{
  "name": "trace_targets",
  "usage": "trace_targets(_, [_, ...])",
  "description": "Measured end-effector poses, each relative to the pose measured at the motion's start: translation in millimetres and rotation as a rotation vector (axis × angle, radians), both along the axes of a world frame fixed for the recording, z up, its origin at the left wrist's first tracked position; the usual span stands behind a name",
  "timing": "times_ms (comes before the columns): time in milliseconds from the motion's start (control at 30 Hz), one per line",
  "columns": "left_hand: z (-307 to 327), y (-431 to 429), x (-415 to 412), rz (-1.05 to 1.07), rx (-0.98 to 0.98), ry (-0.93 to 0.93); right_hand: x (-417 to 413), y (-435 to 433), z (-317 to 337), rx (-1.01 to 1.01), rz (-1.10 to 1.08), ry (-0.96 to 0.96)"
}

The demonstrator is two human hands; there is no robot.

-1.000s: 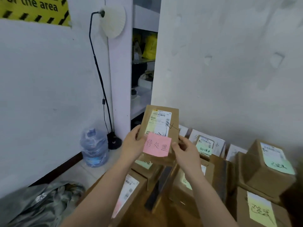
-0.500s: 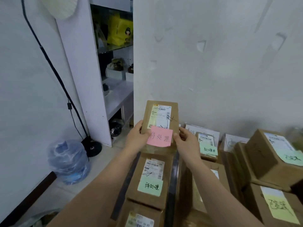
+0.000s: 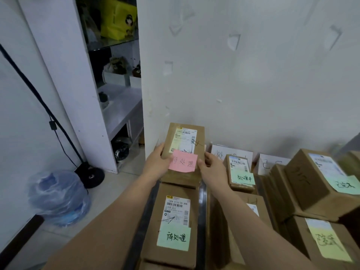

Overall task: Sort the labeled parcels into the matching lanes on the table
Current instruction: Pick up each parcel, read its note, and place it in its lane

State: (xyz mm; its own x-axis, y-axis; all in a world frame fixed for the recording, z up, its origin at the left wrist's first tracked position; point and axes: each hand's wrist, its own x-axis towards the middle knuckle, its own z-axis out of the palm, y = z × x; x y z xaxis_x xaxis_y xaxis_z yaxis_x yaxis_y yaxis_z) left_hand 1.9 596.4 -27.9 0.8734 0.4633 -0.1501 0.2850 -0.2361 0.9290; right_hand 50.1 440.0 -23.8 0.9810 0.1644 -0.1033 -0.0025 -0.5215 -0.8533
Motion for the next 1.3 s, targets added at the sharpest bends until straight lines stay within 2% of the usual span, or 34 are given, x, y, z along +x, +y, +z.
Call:
trace_targets(133, [-10.3,0.7,4.1,-0.011,0.017,0.018,3.5,-0.6,-6.4,-0.021,0.01,0.03])
trace_targets(433, [-16.7,-0.6,7.6,-0.025,0.185,0.002,0.6,-2.7,-8.1,-0.078,0.047,-0.005])
trace_targets(700, [12.9,-25.4,0.7,-0.106,0.721,-0.025,-16.2,-36.1,15.1,-0.333,0.142,-0.234])
trace_targets(967, [63.0,-117.0,-22.1,-0.233,1.015,-0.144,-46.4,-122.0,50.0,-0.554,0.12,-0.424])
trace_targets(1300, [89.0,-274.7,-78.2,-0.376,1.159,-0.253,-122.0,-289.0,84.2,-0.718,-0.024,-0.495])
